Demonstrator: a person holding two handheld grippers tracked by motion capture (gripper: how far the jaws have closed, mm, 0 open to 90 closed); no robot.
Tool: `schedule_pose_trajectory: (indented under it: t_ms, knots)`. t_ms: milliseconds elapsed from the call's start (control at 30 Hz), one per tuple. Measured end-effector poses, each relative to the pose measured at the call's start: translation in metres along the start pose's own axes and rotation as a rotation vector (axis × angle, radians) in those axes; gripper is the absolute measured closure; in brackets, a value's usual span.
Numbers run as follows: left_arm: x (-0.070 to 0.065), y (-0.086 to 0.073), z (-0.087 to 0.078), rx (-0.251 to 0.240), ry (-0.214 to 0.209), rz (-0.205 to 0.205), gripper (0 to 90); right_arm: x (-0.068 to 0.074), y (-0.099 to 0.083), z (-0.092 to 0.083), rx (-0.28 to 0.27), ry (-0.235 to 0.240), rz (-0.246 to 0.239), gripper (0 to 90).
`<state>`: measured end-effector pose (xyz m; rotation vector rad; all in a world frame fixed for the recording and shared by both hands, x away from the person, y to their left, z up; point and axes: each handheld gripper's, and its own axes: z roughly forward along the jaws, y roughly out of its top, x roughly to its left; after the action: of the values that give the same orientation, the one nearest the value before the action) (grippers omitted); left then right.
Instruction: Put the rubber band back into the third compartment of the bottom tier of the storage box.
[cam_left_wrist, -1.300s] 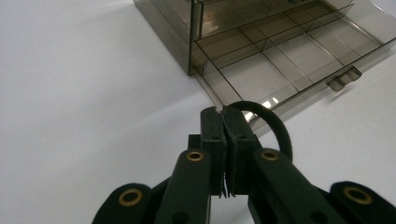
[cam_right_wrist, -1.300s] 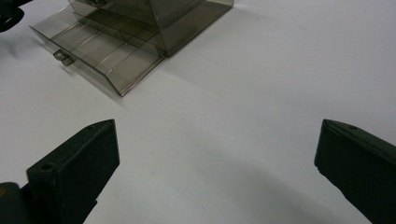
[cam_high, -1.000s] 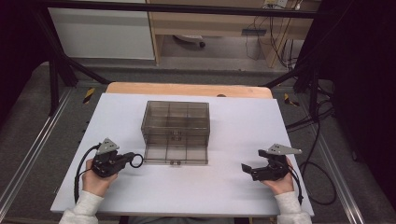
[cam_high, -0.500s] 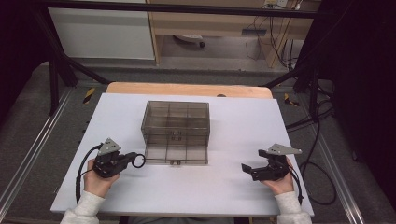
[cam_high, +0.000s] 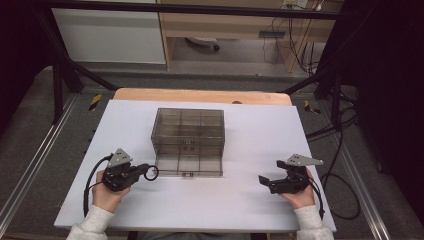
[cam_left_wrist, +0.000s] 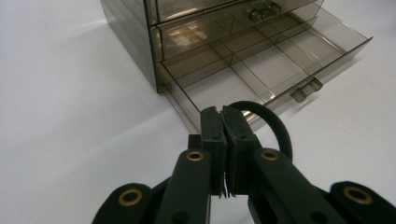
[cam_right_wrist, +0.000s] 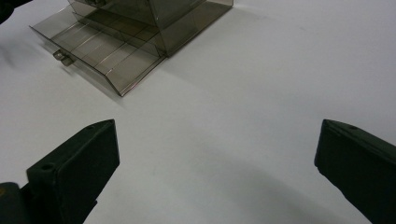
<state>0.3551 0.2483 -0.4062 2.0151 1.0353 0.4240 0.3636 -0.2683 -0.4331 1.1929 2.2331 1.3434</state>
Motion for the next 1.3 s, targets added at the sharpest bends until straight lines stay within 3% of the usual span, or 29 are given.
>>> schedule_pose_trajectory:
  t_ms: [1300]
  knots:
    - [-0.027,0.01,0.013,0.003,-0.036,0.044,88.0,0.001,0.0,0.0,0.003,-0.002,0.001,0.6]
